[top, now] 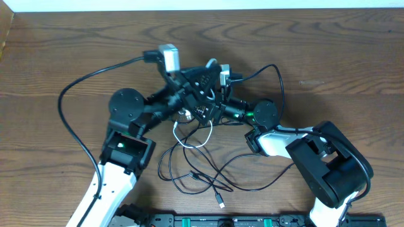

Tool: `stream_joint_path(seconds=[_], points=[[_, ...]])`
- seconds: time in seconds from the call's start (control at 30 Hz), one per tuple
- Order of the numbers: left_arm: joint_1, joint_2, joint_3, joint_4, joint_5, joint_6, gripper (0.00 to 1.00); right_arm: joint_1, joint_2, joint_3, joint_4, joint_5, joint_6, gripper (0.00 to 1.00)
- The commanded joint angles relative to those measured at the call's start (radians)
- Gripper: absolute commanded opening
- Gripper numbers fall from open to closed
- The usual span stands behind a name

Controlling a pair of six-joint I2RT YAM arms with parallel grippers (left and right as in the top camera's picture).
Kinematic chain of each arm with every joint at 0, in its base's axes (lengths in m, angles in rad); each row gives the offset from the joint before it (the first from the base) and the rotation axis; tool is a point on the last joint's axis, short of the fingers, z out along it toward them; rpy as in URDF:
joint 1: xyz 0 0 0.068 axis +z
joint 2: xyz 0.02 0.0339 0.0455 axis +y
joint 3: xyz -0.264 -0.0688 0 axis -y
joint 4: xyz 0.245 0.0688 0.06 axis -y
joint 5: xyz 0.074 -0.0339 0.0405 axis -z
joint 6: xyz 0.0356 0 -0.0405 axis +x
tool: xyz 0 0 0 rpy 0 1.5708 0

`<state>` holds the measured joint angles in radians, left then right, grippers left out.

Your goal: Untangle cables

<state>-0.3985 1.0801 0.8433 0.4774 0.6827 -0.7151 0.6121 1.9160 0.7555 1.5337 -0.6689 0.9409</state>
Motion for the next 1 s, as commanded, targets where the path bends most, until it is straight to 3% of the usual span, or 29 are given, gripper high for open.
stream_joint_path(seconds=[0.0, 0.07, 0.17, 0.2, 0.4, 0.5, 0.57, 0.6, 0.63, 0.97], points=[[-0.049, -0.005, 0.023, 0.036, 0.016, -0.013, 0.08, 0.004, 0.000, 0.016, -0.022, 0.039, -0.043, 0.75], [-0.064, -0.005, 0.023, 0.059, 0.016, -0.012, 0.08, 0.004, 0.000, 0.016, -0.036, 0.038, -0.049, 0.58], [-0.068, -0.005, 0.023, 0.062, 0.016, -0.012, 0.08, 0.003, 0.000, 0.016, -0.038, 0.039, -0.048, 0.10], [-0.068, -0.005, 0.023, 0.062, 0.016, -0.010, 0.07, 0.003, 0.000, 0.016, -0.038, 0.039, -0.048, 0.01], [-0.063, -0.005, 0.023, 0.063, 0.012, 0.000, 0.10, 0.002, 0.000, 0.016, -0.043, 0.042, -0.048, 0.01], [-0.043, -0.005, 0.023, 0.063, 0.012, 0.000, 0.38, -0.010, 0.000, 0.016, -0.057, 0.042, -0.048, 0.01], [-0.022, -0.005, 0.023, 0.063, 0.013, -0.001, 0.69, -0.026, 0.000, 0.016, -0.072, 0.039, -0.048, 0.01], [-0.010, -0.005, 0.023, 0.063, 0.013, -0.001, 0.82, -0.037, 0.000, 0.016, -0.083, 0.038, -0.048, 0.01], [0.002, -0.005, 0.023, 0.062, 0.013, -0.001, 0.88, -0.049, 0.000, 0.016, -0.096, 0.037, -0.048, 0.01], [0.142, -0.005, 0.023, 0.042, 0.018, -0.001, 0.90, -0.281, 0.000, 0.016, -0.320, -0.039, -0.103, 0.01]])
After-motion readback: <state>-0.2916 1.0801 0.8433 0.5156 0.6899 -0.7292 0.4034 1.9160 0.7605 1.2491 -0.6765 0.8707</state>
